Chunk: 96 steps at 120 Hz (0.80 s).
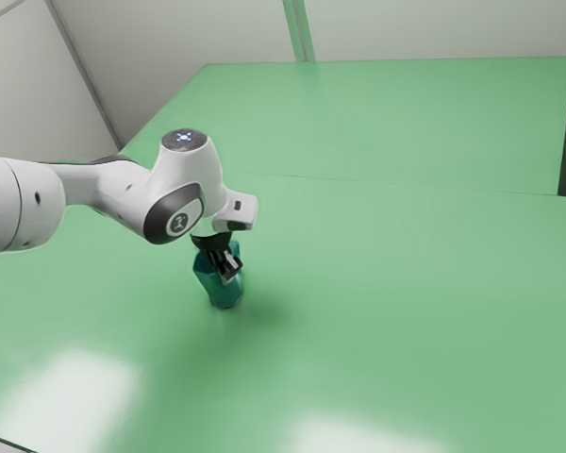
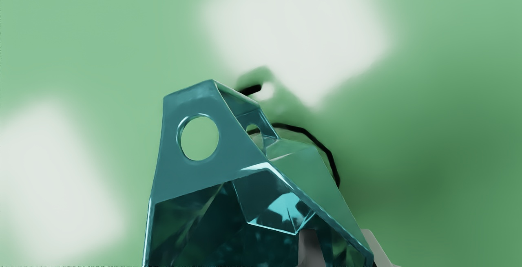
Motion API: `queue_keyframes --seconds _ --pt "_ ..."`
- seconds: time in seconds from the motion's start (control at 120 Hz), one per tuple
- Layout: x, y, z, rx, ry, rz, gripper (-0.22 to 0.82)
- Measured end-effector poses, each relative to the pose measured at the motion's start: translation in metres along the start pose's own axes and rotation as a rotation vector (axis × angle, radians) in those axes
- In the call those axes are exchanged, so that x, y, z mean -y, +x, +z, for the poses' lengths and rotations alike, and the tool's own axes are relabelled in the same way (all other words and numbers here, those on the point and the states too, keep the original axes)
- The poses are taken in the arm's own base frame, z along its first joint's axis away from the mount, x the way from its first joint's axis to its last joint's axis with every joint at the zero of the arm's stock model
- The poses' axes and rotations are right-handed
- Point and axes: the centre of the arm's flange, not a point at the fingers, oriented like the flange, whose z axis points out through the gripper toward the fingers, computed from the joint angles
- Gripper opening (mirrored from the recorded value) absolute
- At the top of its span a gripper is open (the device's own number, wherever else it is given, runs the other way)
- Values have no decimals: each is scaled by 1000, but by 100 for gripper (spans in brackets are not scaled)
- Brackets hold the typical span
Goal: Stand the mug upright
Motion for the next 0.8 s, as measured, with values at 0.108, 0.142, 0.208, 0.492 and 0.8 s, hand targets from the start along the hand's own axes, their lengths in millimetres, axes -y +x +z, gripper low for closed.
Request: queue_keyframes --seconds 0.108,0.142,0.208,0.492,0.8 --pt "1 0 0 0 0 -6 2" --pt "1 0 0 -1 0 -6 4" --pt "0 0 -1 -2 0 -6 8" --pt "-1 1 -9 -16 2 -12 25" --pt "7 0 -57 -89 19 -44 33"
